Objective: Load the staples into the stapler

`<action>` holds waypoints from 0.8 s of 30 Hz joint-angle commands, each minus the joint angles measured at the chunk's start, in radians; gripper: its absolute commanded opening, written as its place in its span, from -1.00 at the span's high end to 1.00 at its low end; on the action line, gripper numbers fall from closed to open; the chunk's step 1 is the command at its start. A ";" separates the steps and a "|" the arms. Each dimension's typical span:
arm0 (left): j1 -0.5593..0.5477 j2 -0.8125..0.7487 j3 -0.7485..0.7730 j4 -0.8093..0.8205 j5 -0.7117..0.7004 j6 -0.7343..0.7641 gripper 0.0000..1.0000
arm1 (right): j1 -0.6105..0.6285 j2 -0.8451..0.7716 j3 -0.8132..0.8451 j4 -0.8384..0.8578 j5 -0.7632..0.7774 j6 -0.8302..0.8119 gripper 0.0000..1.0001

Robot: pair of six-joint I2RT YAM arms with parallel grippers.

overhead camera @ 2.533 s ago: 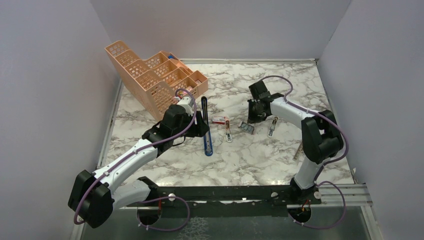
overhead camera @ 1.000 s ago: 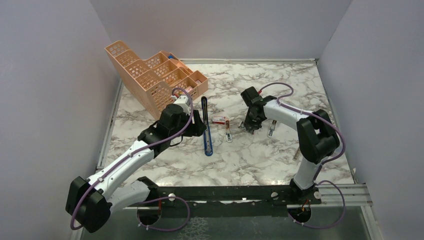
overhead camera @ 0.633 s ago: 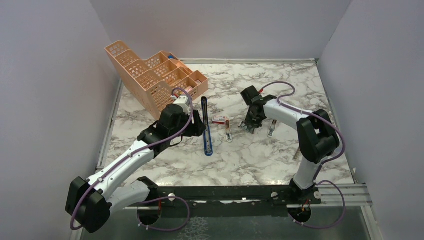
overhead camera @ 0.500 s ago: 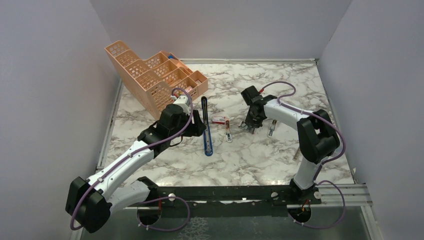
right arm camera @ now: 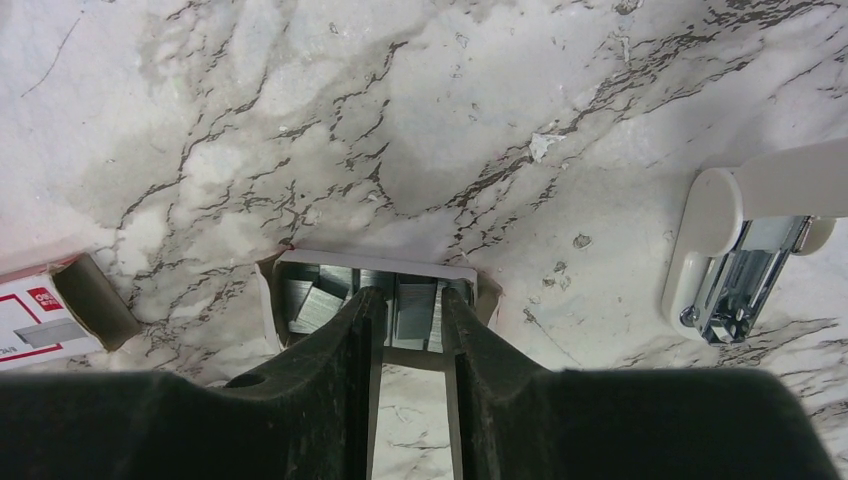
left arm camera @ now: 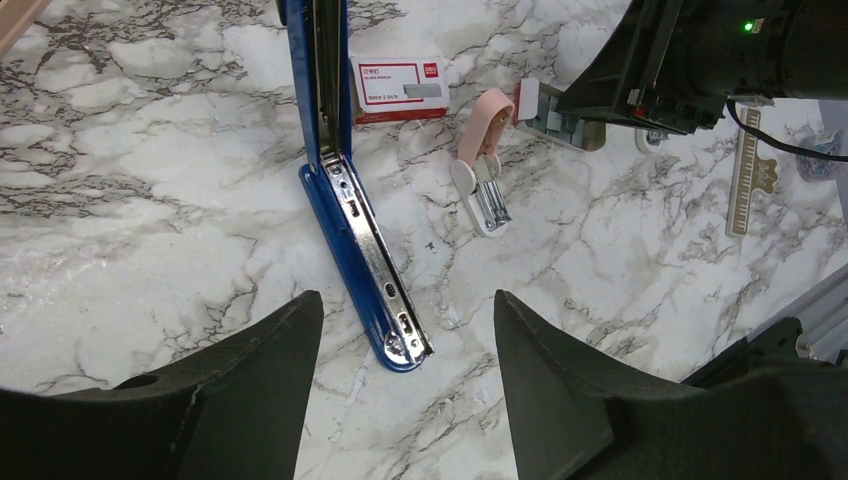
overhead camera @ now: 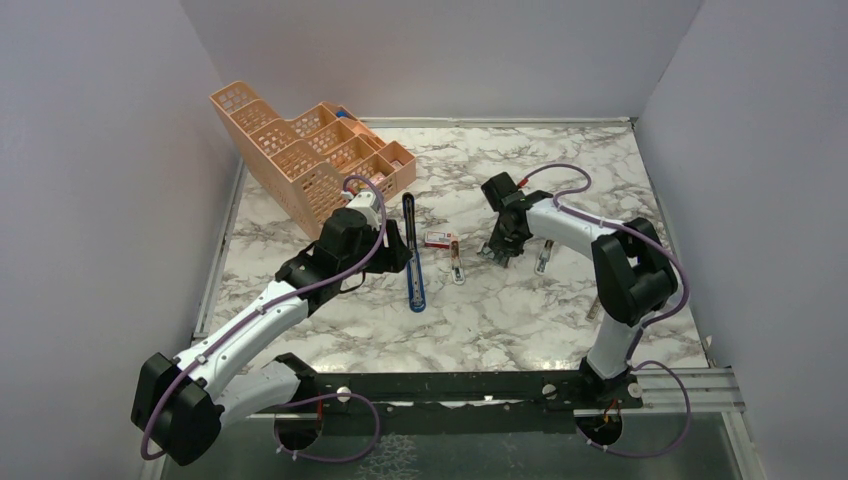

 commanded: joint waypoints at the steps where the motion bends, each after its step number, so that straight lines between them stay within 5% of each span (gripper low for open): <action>1: 0.005 0.002 0.010 0.009 -0.015 0.004 -0.29 | 0.004 0.026 -0.014 0.010 0.025 0.025 0.37; 11: 0.005 0.000 0.008 0.009 -0.011 0.003 -0.30 | 0.004 0.032 -0.020 0.019 0.021 0.021 0.57; 24: 0.005 0.011 0.011 0.009 -0.011 0.003 -0.30 | 0.004 -0.067 0.010 -0.014 0.031 -0.037 0.56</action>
